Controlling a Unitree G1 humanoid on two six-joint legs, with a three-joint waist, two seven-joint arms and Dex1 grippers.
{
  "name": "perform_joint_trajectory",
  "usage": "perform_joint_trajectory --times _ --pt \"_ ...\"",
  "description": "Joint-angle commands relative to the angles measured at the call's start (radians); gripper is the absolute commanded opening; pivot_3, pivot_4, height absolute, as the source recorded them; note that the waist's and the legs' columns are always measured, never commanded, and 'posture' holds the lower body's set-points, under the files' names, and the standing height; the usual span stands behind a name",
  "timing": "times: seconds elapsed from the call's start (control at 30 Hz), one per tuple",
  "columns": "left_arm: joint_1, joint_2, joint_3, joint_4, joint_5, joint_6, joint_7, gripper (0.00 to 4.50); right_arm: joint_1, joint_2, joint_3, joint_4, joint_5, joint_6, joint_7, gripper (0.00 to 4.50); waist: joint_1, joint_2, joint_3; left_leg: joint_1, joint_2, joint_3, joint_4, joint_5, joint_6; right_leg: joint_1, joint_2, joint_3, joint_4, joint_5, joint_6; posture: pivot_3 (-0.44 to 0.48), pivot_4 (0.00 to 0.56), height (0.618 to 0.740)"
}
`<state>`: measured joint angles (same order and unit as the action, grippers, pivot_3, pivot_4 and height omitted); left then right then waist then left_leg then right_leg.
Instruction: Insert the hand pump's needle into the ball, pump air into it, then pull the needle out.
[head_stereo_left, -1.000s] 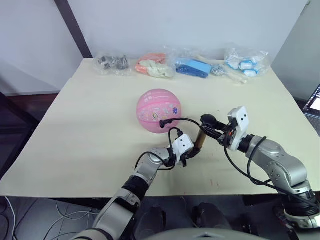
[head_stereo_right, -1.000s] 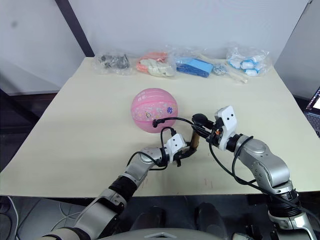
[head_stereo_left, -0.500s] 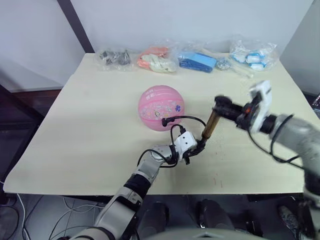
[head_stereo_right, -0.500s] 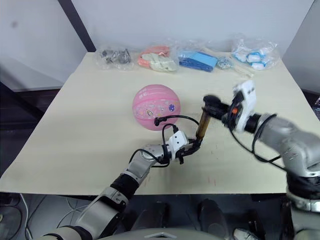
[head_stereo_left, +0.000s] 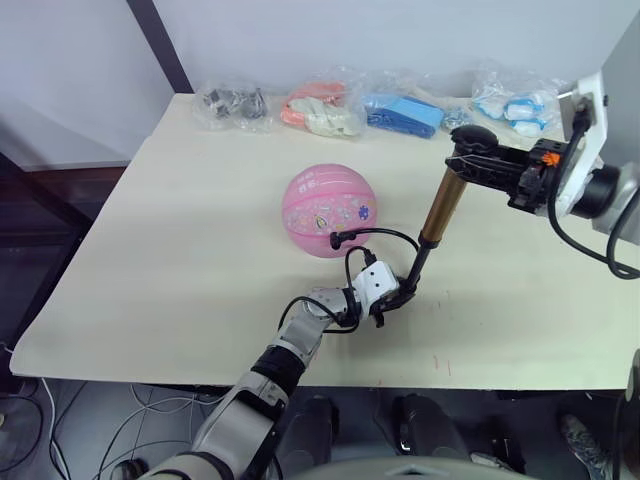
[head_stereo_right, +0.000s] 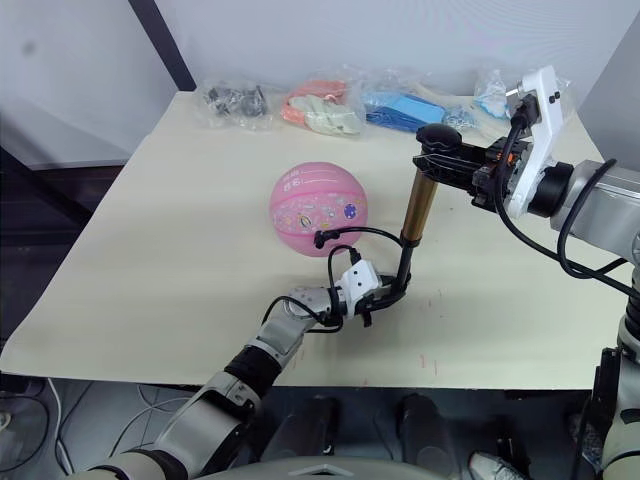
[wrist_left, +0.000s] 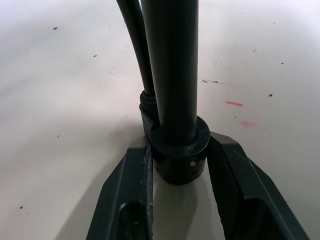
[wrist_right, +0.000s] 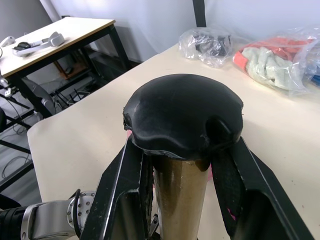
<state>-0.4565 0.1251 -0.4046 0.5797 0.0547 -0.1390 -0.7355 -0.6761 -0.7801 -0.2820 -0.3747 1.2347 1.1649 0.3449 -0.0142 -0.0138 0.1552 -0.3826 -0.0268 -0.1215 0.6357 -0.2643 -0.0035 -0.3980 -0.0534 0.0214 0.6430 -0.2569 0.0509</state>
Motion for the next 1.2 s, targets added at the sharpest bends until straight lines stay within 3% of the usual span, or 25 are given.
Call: perform_joint_trajectory --times 0.03,0.2,0.27,0.37,0.7,0.93,1.07,1.2 --pt "0.062 0.047 -0.03 0.164 0.075 0.075 0.009 1.07 0.057 0.015 -0.024 -0.061 -0.074 -0.11 0.025 1.11 0.0 -0.001 -0.001 0.001 -0.001 0.0 0.0 0.0 0.0 0.001 0.0 0.0 0.0 0.0 0.0 0.0 0.15 0.74" --pt "0.061 0.05 -0.028 0.172 0.074 0.069 0.011 1.07 0.278 0.089 0.159 -0.036 -0.276 -0.228 0.086 1.11 -0.004 -0.008 -0.01 0.006 -0.001 0.001 0.0 0.0 0.0 0.007 0.002 -0.002 0.0 0.0 0.0 0.0 0.15 0.74" --pt "0.06 0.053 -0.028 0.175 0.074 0.066 0.012 1.07 0.332 0.104 0.22 -0.023 -0.342 -0.273 0.109 1.11 -0.006 -0.012 -0.012 0.019 0.002 0.002 -0.001 0.0 0.0 0.019 0.004 -0.002 -0.002 -0.003 0.004 0.0 0.15 0.74" --pt "0.062 0.055 -0.026 0.178 0.074 0.063 0.014 1.07 0.412 0.137 0.323 0.029 -0.454 -0.351 0.15 1.11 -0.013 -0.013 -0.019 0.024 0.004 0.0 -0.002 0.0 0.0 0.023 0.005 -0.001 -0.002 -0.004 0.004 0.0 0.15 0.74" --pt "0.072 0.06 -0.026 0.166 0.076 0.063 0.013 1.07 0.556 0.245 0.505 0.183 -0.668 -0.462 0.233 1.11 -0.023 -0.015 -0.036 0.029 0.005 -0.001 -0.004 -0.001 0.0 0.025 0.007 0.0 -0.002 -0.004 0.003 0.0 0.15 0.74" --pt "0.071 0.059 -0.024 0.163 0.079 0.063 0.012 1.07 0.545 0.267 0.456 0.145 -0.682 -0.458 0.25 1.11 -0.025 -0.019 -0.041 0.038 0.007 -0.001 -0.012 -0.001 -0.001 0.029 0.008 0.0 -0.002 -0.007 -0.001 0.0 0.15 0.74" --pt "0.067 0.059 -0.024 0.167 0.08 0.062 0.011 1.07 0.453 0.254 0.328 0.029 -0.585 -0.393 0.223 1.11 -0.023 -0.019 -0.039 0.037 0.008 -0.001 -0.013 -0.001 -0.001 0.029 0.008 0.0 -0.002 -0.007 -0.001 0.0 0.15 0.74" --pt "0.068 0.057 -0.026 0.164 0.081 0.062 0.007 1.07 0.308 0.226 0.182 -0.065 -0.434 -0.273 0.182 1.11 -0.02 -0.008 -0.026 0.035 0.006 0.0 -0.013 -0.001 -0.001 0.028 0.005 0.001 -0.002 -0.007 -0.001 0.0 0.15 0.74"
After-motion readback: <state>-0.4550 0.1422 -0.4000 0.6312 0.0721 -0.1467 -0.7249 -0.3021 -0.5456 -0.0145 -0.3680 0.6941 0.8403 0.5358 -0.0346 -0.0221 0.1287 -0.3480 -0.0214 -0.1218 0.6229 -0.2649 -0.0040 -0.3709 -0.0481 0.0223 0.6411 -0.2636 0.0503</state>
